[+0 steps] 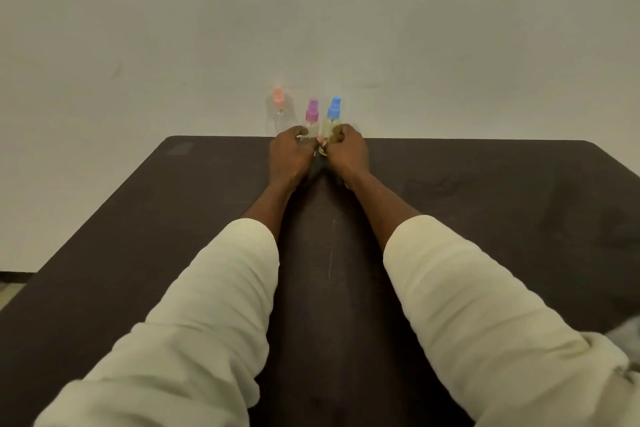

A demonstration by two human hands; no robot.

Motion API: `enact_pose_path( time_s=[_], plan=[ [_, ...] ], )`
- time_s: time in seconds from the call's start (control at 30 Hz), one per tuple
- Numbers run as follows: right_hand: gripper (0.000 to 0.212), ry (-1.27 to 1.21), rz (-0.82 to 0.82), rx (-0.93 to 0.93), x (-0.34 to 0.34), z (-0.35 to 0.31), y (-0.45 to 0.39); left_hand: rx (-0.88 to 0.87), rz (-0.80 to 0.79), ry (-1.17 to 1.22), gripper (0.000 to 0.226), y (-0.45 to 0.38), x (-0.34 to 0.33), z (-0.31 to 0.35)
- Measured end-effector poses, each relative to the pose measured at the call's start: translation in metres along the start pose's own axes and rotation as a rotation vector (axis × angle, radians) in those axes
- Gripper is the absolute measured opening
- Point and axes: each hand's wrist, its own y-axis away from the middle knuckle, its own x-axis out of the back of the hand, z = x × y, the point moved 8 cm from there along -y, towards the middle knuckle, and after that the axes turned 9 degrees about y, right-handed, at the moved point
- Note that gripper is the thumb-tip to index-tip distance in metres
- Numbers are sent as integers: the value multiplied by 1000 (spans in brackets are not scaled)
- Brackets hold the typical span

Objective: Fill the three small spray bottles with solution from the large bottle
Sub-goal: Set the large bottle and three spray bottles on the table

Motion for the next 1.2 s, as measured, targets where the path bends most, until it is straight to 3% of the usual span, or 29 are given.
enact_pose_path(
  time_s=[0.5,0.7,1.0,1.2],
  plan=[
    [23,-365,-142,-87,92,-5,247,52,-66,208,22,245,75,62],
    [32,-321,-246,-37,145,8,330,50,-128,294,26,332,82,85],
    [39,-251,-187,6,191,32,383,2,-278,216,30,376,65,102],
    [37,-168,-207,38,191,27,390,-41,-270,144,32,381,63,104]
  ],
)
